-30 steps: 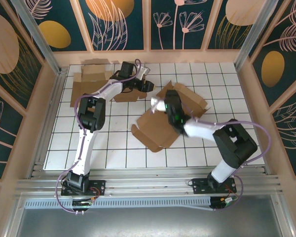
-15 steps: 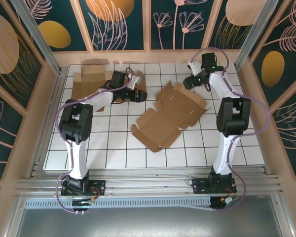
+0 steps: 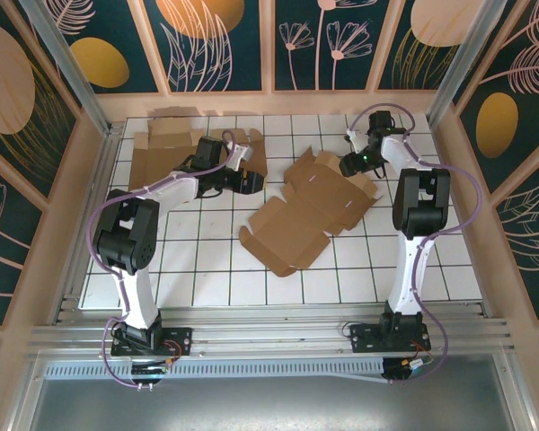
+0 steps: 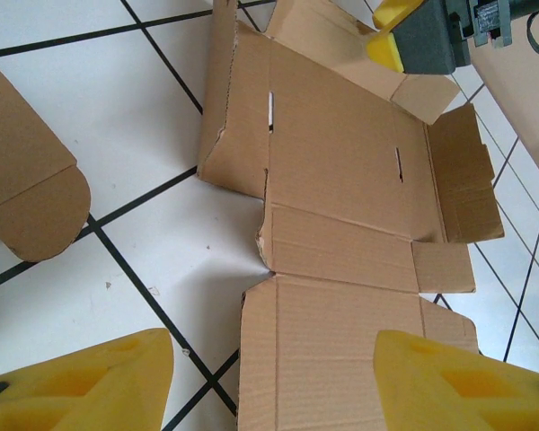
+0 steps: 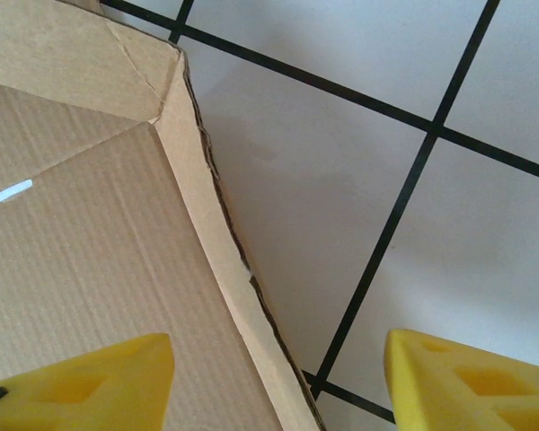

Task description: Fold the paper box

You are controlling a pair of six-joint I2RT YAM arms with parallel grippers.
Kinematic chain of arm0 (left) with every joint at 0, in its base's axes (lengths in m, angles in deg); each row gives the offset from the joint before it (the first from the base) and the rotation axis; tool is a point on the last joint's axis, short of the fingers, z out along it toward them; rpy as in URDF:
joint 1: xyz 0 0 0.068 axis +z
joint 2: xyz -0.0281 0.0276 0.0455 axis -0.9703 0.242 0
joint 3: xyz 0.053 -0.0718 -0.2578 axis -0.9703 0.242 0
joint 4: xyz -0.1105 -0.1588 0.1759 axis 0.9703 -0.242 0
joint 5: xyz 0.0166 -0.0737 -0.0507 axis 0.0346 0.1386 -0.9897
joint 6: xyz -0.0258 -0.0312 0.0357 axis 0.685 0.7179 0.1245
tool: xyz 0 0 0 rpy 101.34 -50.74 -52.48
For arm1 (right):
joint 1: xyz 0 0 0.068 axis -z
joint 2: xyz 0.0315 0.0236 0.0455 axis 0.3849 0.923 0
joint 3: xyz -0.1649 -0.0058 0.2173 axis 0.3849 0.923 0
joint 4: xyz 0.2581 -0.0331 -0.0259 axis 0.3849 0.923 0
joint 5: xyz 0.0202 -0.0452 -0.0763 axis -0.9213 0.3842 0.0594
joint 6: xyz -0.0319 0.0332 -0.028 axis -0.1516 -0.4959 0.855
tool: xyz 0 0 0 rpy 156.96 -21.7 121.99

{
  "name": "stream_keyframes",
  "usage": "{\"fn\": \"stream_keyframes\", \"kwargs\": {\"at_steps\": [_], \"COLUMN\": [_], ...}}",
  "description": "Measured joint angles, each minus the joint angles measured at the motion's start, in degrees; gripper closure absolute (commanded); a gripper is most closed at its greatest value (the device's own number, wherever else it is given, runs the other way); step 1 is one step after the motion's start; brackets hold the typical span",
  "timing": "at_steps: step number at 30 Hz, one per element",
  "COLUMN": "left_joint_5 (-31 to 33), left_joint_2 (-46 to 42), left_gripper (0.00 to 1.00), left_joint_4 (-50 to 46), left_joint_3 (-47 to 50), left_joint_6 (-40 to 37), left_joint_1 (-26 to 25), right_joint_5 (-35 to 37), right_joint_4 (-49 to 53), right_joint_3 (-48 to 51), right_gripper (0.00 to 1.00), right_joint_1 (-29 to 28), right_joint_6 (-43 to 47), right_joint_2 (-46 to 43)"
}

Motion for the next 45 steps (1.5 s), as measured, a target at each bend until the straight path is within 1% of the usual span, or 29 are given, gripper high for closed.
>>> {"fn": "stream_keyframes", "kwargs": {"at_steps": [5, 7, 9, 14, 17, 20, 23, 27, 31, 34, 36, 39, 42, 45], "left_joint_5": [0.0, 0.0, 0.0, 0.0, 0.1, 0.5, 1.4, 3.6, 4.7, 5.1, 5.2, 5.4, 4.6, 1.6], "left_joint_2": [0.0, 0.0, 0.0, 0.0, 0.0, 0.0, 0.0, 0.0, 0.0, 0.0, 0.0, 0.4, 3.3, 8.4], "left_gripper": [0.39, 0.39, 0.39, 0.39, 0.39, 0.39, 0.39, 0.38, 0.38, 0.38, 0.38, 0.43, 0.46, 0.46], "left_joint_4": [0.0, 0.0, 0.0, 0.0, 0.0, 0.0, -0.1, -0.6, -0.3, 0.5, 1.3, 2.3, 2.6, 2.1], "left_joint_3": [0.0, 0.0, 0.0, 0.0, 0.0, 0.0, 0.0, 0.0, 0.0, 0.0, 0.0, -0.7, -5.0, -11.9], "left_joint_6": [0.0, 0.0, 0.0, 0.0, 0.0, -0.5, -1.4, -2.4, -2.7, -3.3, -4.1, -5.3, -7.2, -10.6], "left_joint_1": [0.0, 0.0, 0.0, 0.0, 0.0, 0.0, 0.0, 0.0, 0.0, 0.0, 0.0, 0.0, 0.0, 0.0], "right_joint_5": [0.0, 0.1, 0.6, 1.9, 4.5, 9.2, 16.5, 29.9, 41.7, 48.8, 51.8, 54.3, 55.5, 55.4], "right_joint_4": [-0.5, -0.7, -0.9, -1.5, -3.0, -4.8, -7.7, -15.7, -27.1, -38.2, -45.9, -55.4, -61.9, -64.3], "right_joint_3": [0.9, 1.8, 2.7, 4.1, 5.2, 8.3, 12.7, 20.1, 27.6, 34.2, 38.8, 44.3, 47.7, 49.3], "right_gripper": [0.43, 0.47, 0.54, 0.80, 0.87, 0.92, 0.93, 0.93, 0.92, 0.92, 0.91, 0.91, 0.90, 0.90], "right_joint_1": [0.0, 0.0, 0.0, -0.2, -1.3, -3.8, -7.5, -13.7, -18.8, -20.8, -21.7, -22.6, -23.5, -24.0], "right_joint_6": [0.9, 1.2, 1.4, 2.5, 4.1, 6.9, 11.2, 20.9, 33.5, 44.3, 51.2, 59.0, 63.5, 64.4], "right_joint_2": [0.3, 0.4, 0.6, 0.7, -0.1, -3.2, -8.0, -16.7, -24.3, -28.5, -30.4, -31.9, -32.5, -33.1]}}
